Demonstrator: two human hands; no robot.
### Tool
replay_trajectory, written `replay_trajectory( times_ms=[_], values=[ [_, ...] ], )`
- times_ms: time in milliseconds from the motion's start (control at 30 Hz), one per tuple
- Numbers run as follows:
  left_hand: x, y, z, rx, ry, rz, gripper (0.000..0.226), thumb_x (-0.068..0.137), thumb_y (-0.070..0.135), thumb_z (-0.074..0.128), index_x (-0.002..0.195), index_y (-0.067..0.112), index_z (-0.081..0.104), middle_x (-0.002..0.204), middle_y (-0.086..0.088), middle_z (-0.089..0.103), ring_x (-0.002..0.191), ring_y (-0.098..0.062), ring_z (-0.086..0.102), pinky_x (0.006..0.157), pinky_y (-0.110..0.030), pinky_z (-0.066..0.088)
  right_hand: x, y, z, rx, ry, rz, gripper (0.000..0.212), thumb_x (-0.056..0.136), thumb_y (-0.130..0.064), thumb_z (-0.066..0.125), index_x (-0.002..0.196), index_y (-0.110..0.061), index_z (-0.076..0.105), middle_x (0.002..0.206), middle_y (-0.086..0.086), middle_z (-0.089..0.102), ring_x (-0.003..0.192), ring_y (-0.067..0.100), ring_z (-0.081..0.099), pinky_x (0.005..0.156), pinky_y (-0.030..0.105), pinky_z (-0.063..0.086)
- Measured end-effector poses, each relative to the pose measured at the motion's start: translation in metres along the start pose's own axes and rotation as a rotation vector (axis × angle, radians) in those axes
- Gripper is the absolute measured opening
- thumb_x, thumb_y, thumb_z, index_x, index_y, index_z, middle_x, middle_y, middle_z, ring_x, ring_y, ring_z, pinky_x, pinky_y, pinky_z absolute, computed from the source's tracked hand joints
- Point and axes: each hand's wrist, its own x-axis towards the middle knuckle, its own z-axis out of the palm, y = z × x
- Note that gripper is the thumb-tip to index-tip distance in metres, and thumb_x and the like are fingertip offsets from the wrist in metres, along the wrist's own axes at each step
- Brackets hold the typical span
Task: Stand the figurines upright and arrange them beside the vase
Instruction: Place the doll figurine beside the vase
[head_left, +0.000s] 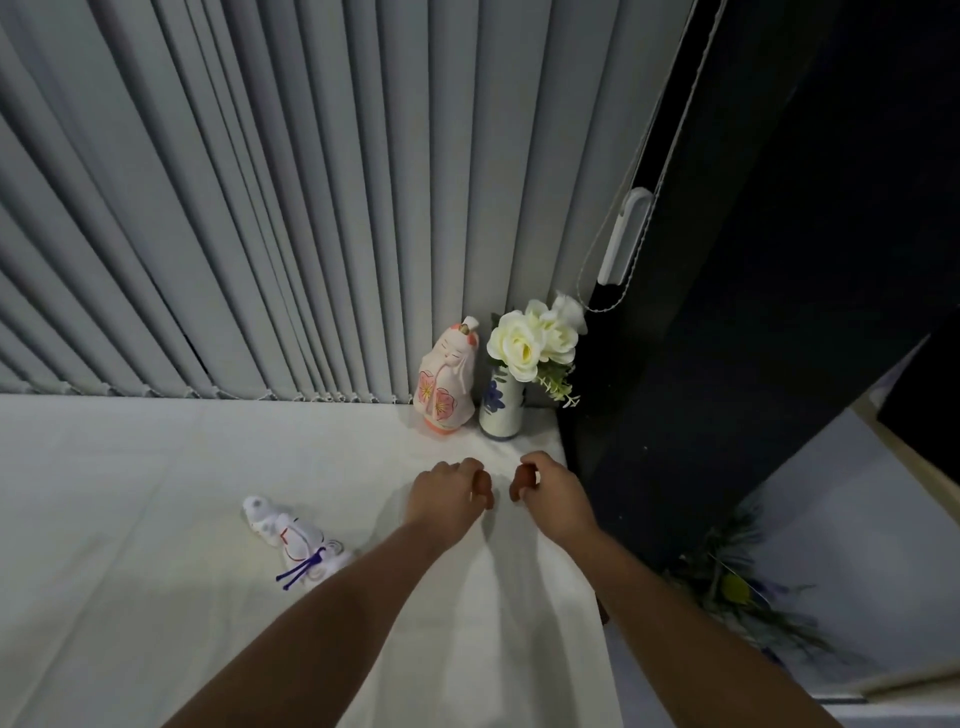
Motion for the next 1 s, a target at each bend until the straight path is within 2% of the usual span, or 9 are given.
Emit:
replay_trajectory(
  times_ms=[167, 267, 533, 700, 867, 1000],
  values=[
    [0.030, 0.008, 0.017, -0.021, -0.022, -0.004, 0.031, 0.087, 0.031, 0.055, 0.115, 0.018, 0.056, 0.107, -0.010, 0.068, 0.101, -0.030, 0.060, 0.083, -0.039, 0.046, 0.022, 0.014, 0.009, -0.042, -0.026, 0.001, 0.030, 0.088, -0.004, 0.051, 0.115, -0.015, 0.054, 0.092, 0.004, 0.070, 0.087, 0.020, 0.063, 0.083, 0.034, 0.053],
    [0.042, 0.008, 0.024, -0.008, -0.044, 0.012, 0.029, 0.087, 0.028, 0.055, 0.114, 0.018, 0.057, 0.109, -0.009, 0.068, 0.103, -0.031, 0.059, 0.084, -0.039, 0.046, 0.029, 0.017, 0.010, -0.023, -0.034, 0.007, 0.029, 0.089, -0.002, 0.051, 0.116, -0.012, 0.055, 0.093, 0.006, 0.070, 0.088, 0.021, 0.064, 0.082, 0.031, 0.051],
    [0.050, 0.006, 0.032, -0.007, -0.052, 0.023, 0.031, 0.087, 0.023, 0.053, 0.118, 0.017, 0.056, 0.110, -0.008, 0.069, 0.106, -0.031, 0.058, 0.086, -0.039, 0.045, 0.030, 0.014, 0.003, -0.054, -0.066, -0.022, 0.030, 0.089, 0.003, 0.045, 0.116, -0.006, 0.055, 0.103, 0.014, 0.067, 0.097, 0.029, 0.061, 0.083, 0.034, 0.048],
    [0.051, 0.006, 0.030, -0.030, -0.073, 0.037, 0.029, 0.087, 0.021, 0.053, 0.115, 0.018, 0.059, 0.108, -0.008, 0.070, 0.105, -0.031, 0.059, 0.086, -0.039, 0.046, 0.030, 0.015, 0.002, -0.061, -0.090, -0.025, 0.031, 0.088, 0.004, 0.045, 0.115, -0.007, 0.056, 0.100, 0.011, 0.068, 0.094, 0.026, 0.062, 0.081, 0.032, 0.048],
    [0.051, 0.006, 0.029, -0.024, -0.084, 0.041, 0.031, 0.086, 0.022, 0.053, 0.117, 0.017, 0.058, 0.109, -0.009, 0.070, 0.105, -0.031, 0.059, 0.087, -0.039, 0.047, 0.031, 0.014, -0.001, -0.093, -0.101, -0.031, 0.028, 0.085, 0.005, 0.043, 0.106, -0.006, 0.057, 0.095, 0.011, 0.069, 0.092, 0.028, 0.063, 0.081, 0.038, 0.051],
    [0.049, 0.006, 0.030, -0.023, -0.101, 0.047, 0.033, 0.087, 0.022, 0.053, 0.119, 0.016, 0.057, 0.110, -0.011, 0.069, 0.106, -0.032, 0.058, 0.089, -0.040, 0.048, 0.031, 0.016, -0.001, -0.112, -0.111, -0.052, 0.029, 0.084, 0.006, 0.044, 0.106, -0.006, 0.058, 0.095, 0.011, 0.069, 0.091, 0.027, 0.063, 0.079, 0.035, 0.050]
  ],
)
